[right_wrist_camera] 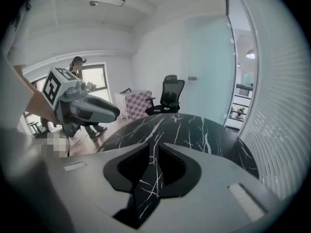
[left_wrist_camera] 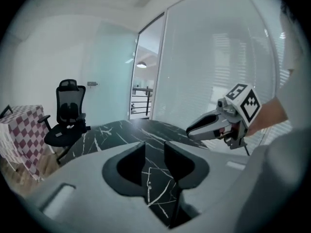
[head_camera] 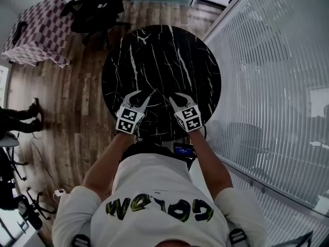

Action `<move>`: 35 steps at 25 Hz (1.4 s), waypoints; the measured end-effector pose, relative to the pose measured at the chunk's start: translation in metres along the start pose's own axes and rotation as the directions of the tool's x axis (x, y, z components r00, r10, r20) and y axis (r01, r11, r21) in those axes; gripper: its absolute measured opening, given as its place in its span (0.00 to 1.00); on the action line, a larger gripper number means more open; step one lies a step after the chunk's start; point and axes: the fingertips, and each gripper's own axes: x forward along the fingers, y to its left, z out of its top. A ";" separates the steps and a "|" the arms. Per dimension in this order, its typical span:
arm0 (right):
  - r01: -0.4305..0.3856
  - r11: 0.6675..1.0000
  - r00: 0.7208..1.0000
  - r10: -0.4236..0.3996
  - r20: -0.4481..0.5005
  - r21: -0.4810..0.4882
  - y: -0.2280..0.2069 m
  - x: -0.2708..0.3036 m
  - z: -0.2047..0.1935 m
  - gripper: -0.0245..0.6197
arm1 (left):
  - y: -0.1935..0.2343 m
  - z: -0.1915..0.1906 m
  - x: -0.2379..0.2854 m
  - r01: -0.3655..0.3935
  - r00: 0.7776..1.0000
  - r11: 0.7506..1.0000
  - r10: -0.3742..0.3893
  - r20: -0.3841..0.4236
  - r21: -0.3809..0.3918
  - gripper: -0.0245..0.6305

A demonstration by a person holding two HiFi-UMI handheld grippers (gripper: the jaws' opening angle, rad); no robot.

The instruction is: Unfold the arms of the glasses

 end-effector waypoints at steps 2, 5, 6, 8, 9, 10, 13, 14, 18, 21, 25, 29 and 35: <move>0.008 1.000 0.998 -0.009 0.065 0.019 0.009 -0.024 0.020 0.10 | -0.012 0.021 -0.016 0.019 0.999 1.000 -0.019 0.044 -0.006 0.21; 0.014 0.999 0.985 -0.022 0.171 0.048 0.018 -0.055 0.055 0.05 | -0.028 0.057 -0.034 0.045 0.991 0.999 -0.044 0.123 -0.005 0.18; 0.013 0.998 0.978 -0.024 0.205 0.059 0.020 -0.064 0.066 0.04 | -0.034 0.068 -0.039 0.052 0.987 0.999 -0.052 0.149 -0.002 0.18; 0.005 0.997 0.965 -0.026 0.261 0.079 0.028 -0.084 0.086 0.04 | -0.046 0.087 -0.051 0.071 0.979 0.997 -0.070 0.191 0.000 0.16; 0.002 0.996 0.958 -0.026 0.285 0.084 0.033 -0.094 0.094 0.04 | -0.054 0.095 -0.059 0.083 0.975 0.997 -0.081 0.208 -0.001 0.16; -0.001 0.996 0.951 -0.025 0.307 0.084 0.038 -0.104 0.102 0.04 | -0.061 0.102 -0.066 0.094 0.971 0.996 -0.092 0.222 0.000 0.15; -0.002 0.998 0.929 -0.022 0.371 0.064 0.052 -0.133 0.130 0.04 | -0.079 0.123 -0.088 0.120 0.957 0.993 -0.118 0.266 0.007 0.13; -0.002 0.998 0.921 -0.021 0.390 0.059 0.056 -0.141 0.140 0.04 | -0.083 0.132 -0.094 0.129 0.951 0.992 -0.127 0.282 0.009 0.12; 0.000 0.999 0.895 -0.023 0.446 0.052 0.069 -0.171 0.169 0.04 | -0.100 0.164 -0.114 0.166 0.925 0.985 -0.169 0.340 0.039 0.09; 0.003 0.999 0.878 -0.023 0.478 0.042 0.084 -0.190 0.184 0.04 | -0.110 0.181 -0.130 0.180 0.907 0.983 -0.183 0.380 0.045 0.05; -0.014 0.999 0.855 -0.006 0.519 0.035 0.101 -0.214 0.203 0.04 | -0.122 0.199 -0.148 0.192 0.887 0.980 -0.193 0.418 0.045 0.04; -0.035 0.999 0.837 0.015 0.547 0.027 0.115 -0.231 0.215 0.04 | -0.139 0.207 -0.163 0.209 0.873 0.977 -0.209 0.440 0.048 0.04; -0.044 0.999 0.817 0.032 0.575 0.006 0.128 -0.244 0.225 0.04 | -0.151 0.214 -0.177 0.205 0.865 0.977 -0.210 0.455 0.061 0.04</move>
